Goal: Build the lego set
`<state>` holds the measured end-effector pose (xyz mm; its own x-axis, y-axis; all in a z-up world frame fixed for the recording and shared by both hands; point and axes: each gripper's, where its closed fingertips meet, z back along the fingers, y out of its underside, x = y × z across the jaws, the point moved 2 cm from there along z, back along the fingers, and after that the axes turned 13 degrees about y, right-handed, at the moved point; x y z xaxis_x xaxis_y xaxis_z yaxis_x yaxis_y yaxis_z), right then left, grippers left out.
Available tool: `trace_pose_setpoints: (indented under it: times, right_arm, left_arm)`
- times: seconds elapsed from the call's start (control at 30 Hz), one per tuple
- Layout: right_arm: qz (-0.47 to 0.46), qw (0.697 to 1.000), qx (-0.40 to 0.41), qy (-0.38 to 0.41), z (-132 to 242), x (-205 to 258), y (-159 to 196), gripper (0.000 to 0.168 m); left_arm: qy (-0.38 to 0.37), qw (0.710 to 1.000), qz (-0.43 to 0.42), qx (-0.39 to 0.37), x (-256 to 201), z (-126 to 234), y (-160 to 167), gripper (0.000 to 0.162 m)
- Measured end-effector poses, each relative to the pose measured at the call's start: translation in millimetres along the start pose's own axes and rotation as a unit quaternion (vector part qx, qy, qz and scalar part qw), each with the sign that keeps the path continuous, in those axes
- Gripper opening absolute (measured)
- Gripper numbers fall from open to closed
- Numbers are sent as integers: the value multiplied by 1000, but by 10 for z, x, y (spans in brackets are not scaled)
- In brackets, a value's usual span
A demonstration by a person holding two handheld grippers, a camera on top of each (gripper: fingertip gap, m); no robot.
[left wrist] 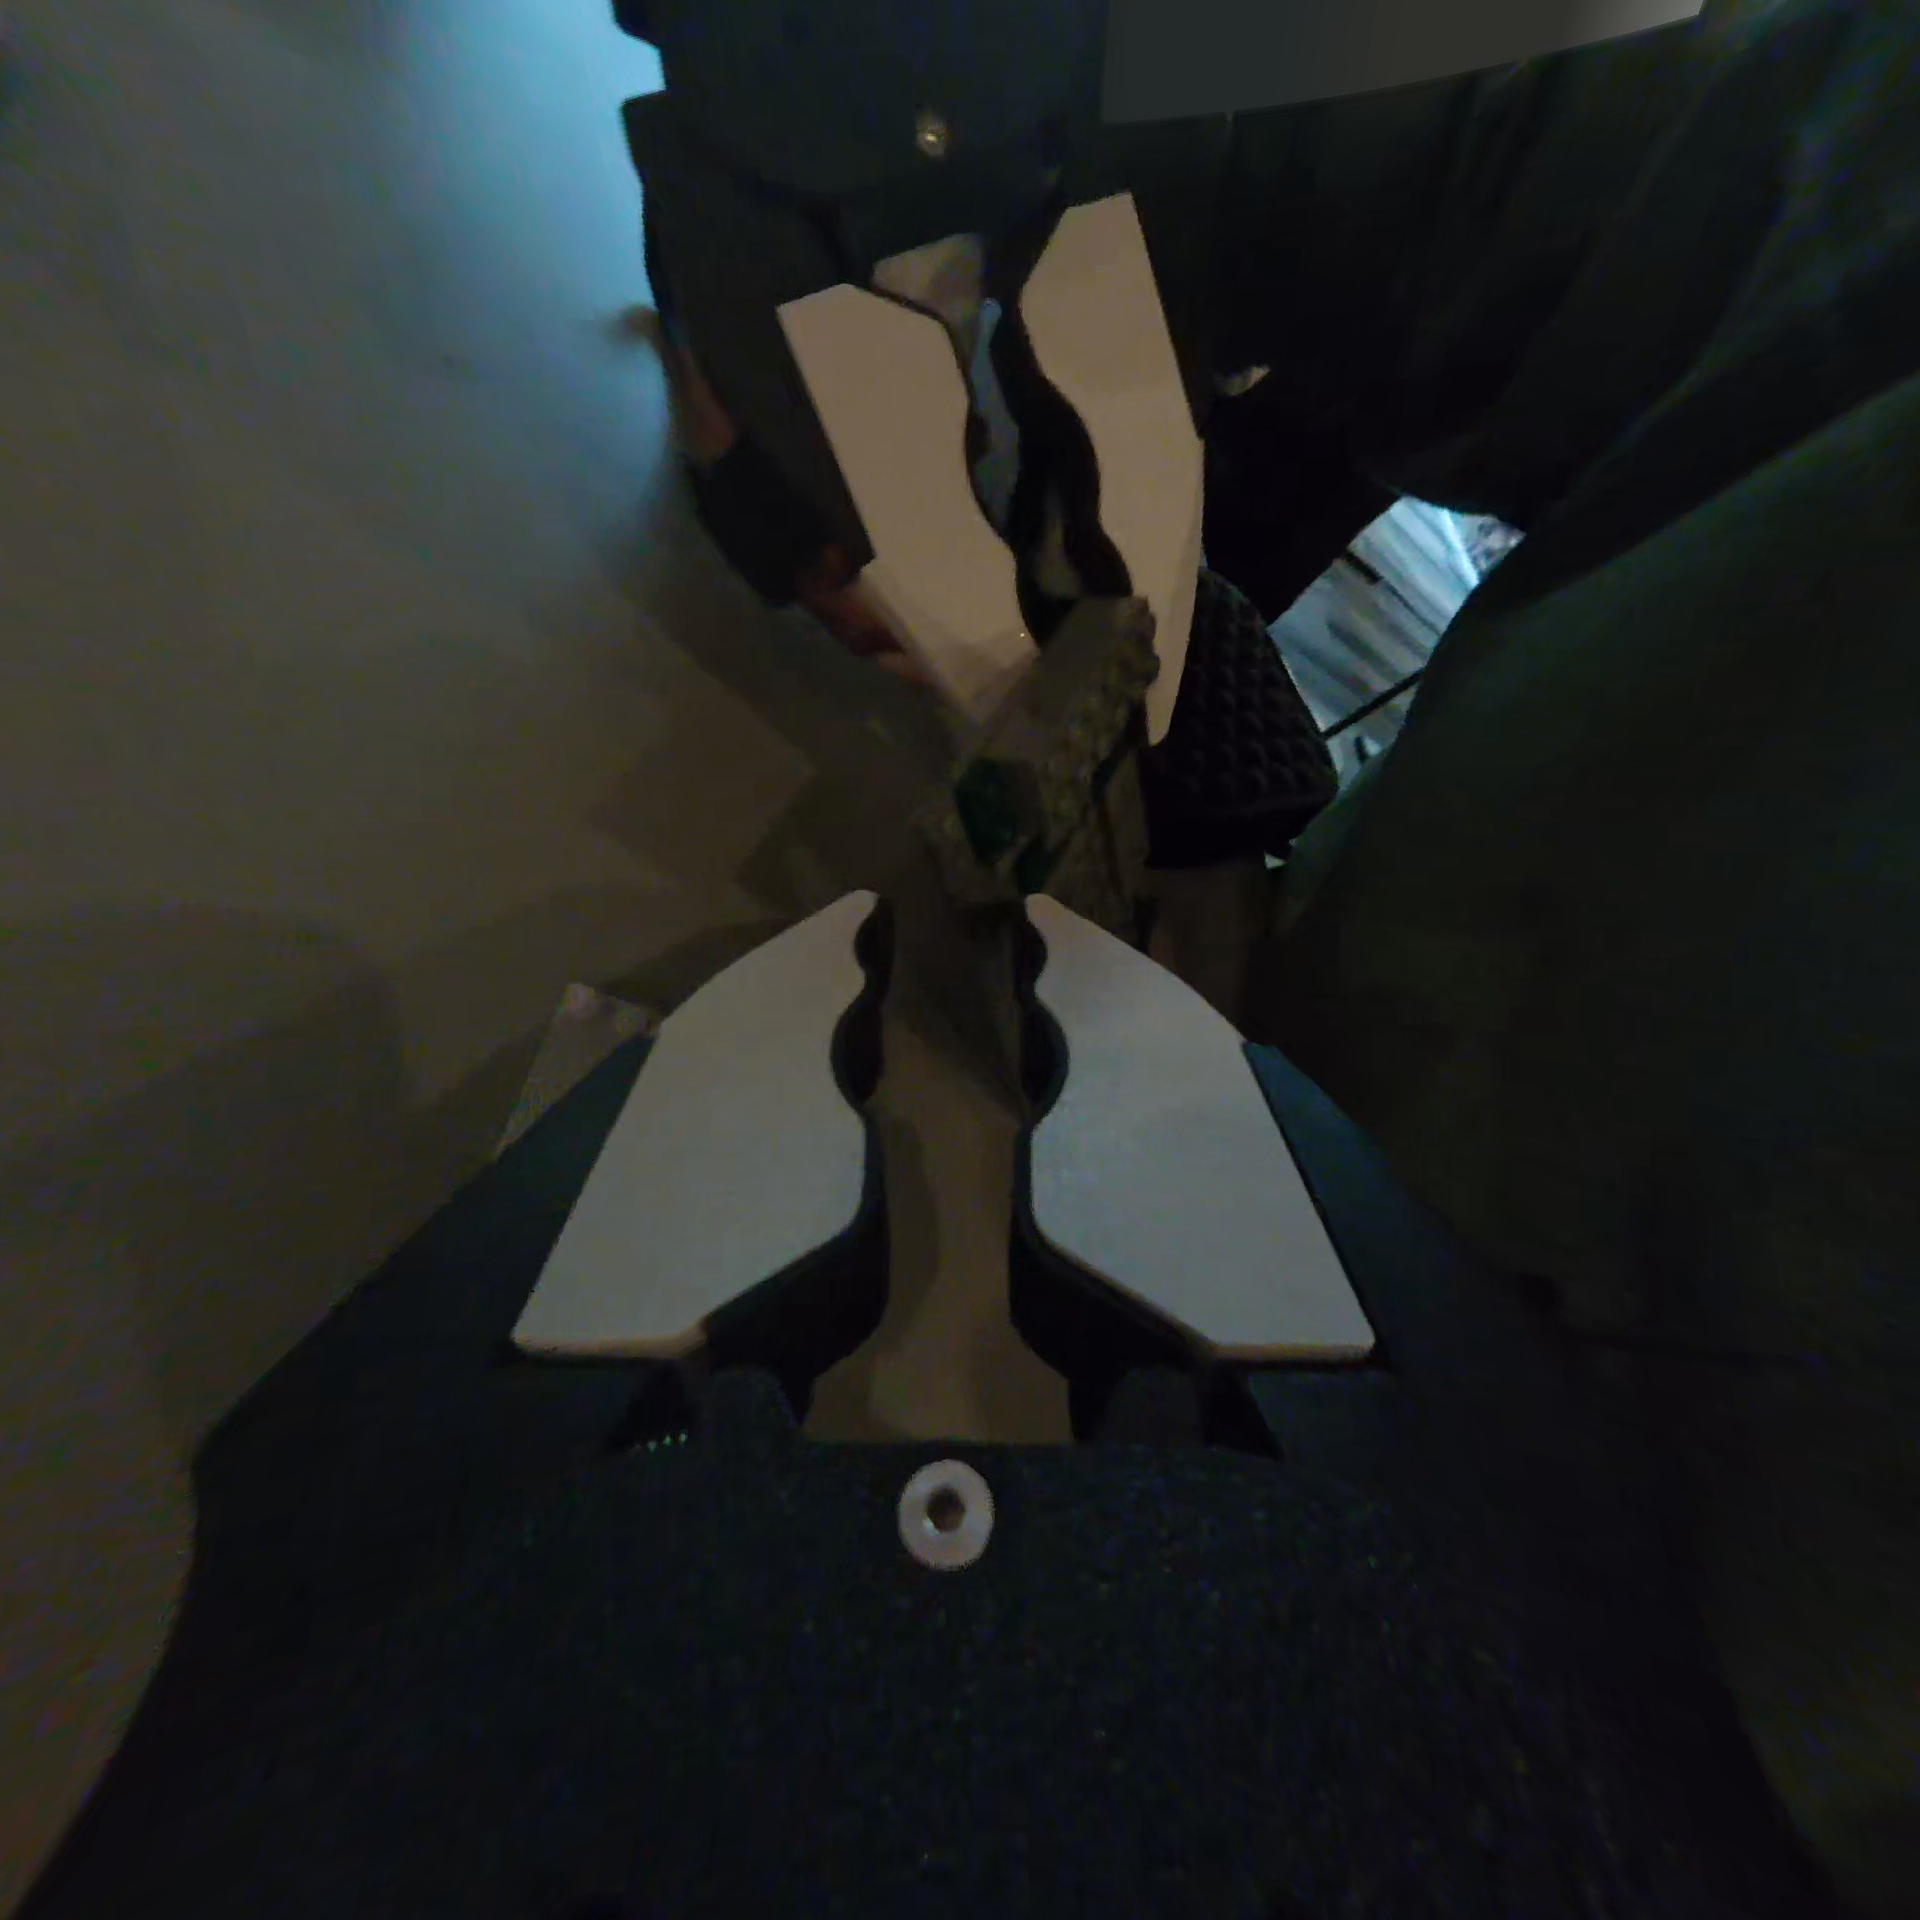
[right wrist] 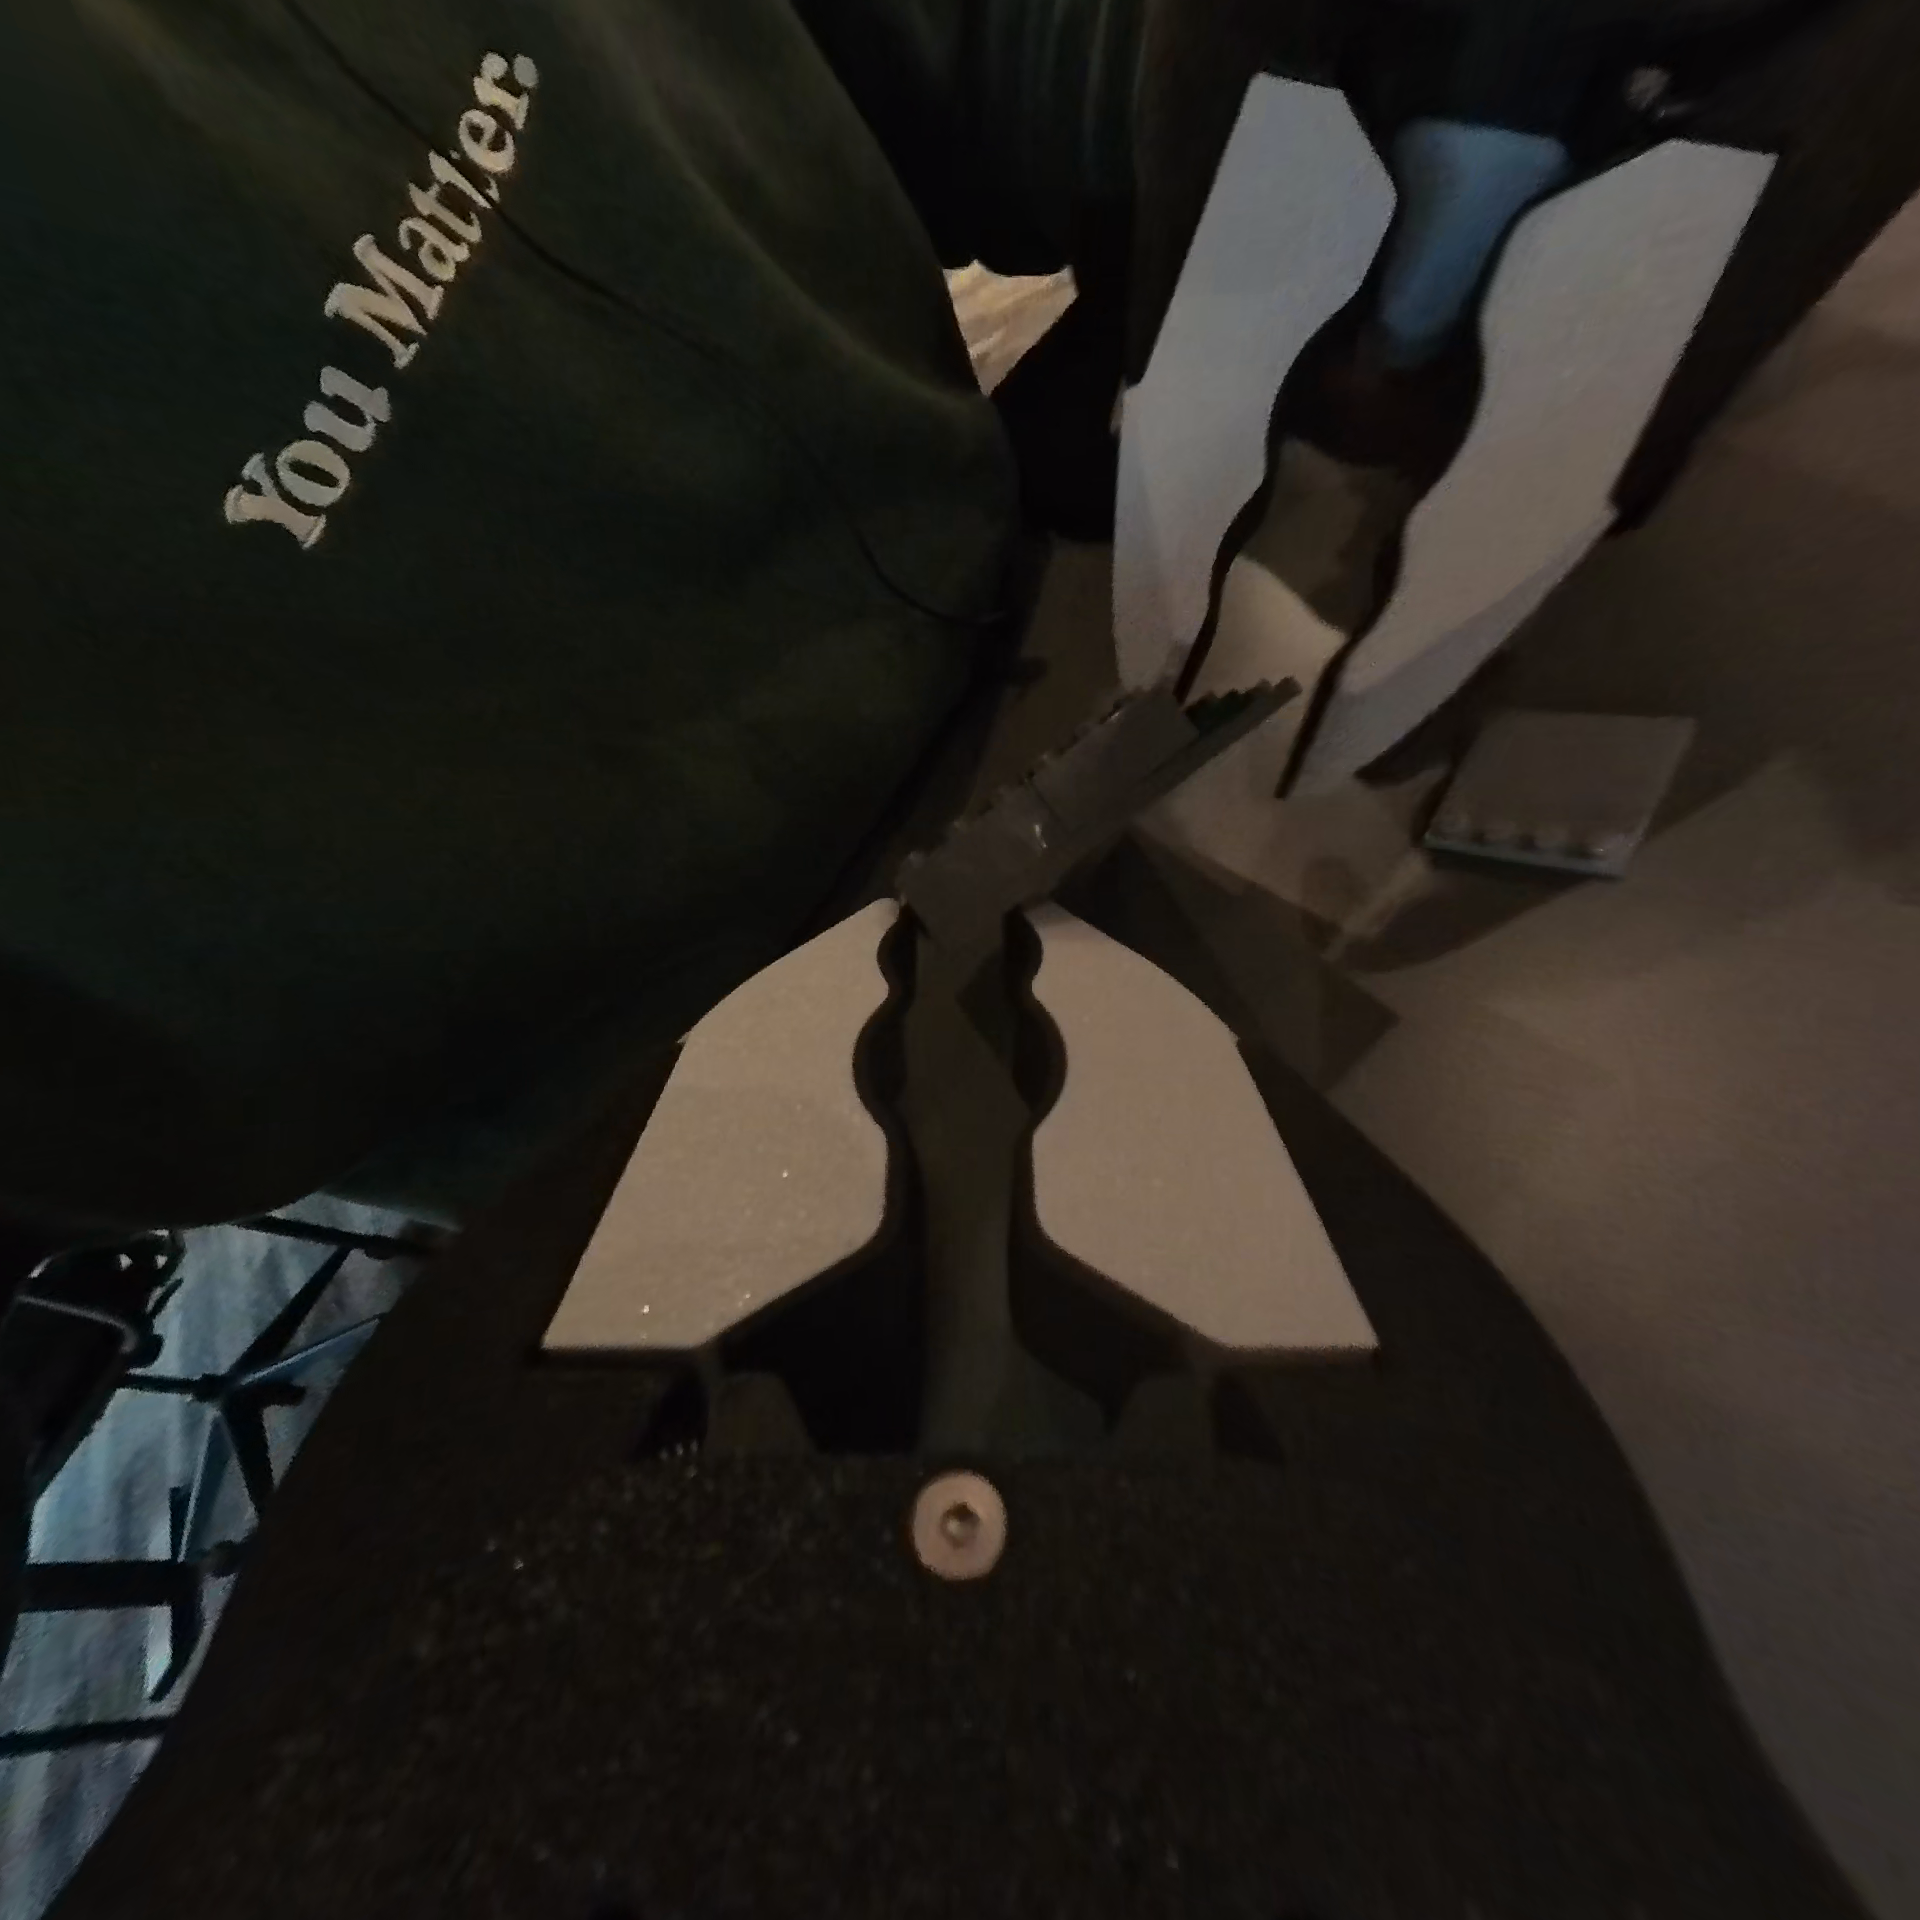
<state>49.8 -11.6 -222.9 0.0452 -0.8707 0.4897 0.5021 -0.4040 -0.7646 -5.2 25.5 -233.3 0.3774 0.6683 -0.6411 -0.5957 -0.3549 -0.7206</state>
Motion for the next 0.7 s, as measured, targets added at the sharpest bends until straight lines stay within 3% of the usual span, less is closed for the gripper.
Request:
trace_pose_setpoints:
  times: [0.27, 0.53, 0.7]
  right_arm:
    - [-9, 999, -7, 35, 104, -48, -115, 16]
    - [22, 985, 53, 161, 178, -100, -481, 52]
    - [53, 962, 140, 227, 23, -164, -591, 59]
  left_arm:
    - [0, 1000, -9, -20, -113, 102, -95, 5]
    - [-62, 998, -17, 3, -117, 291, -162, 4]
    - [-70, 996, -35, 31, -139, 254, -215, 4]
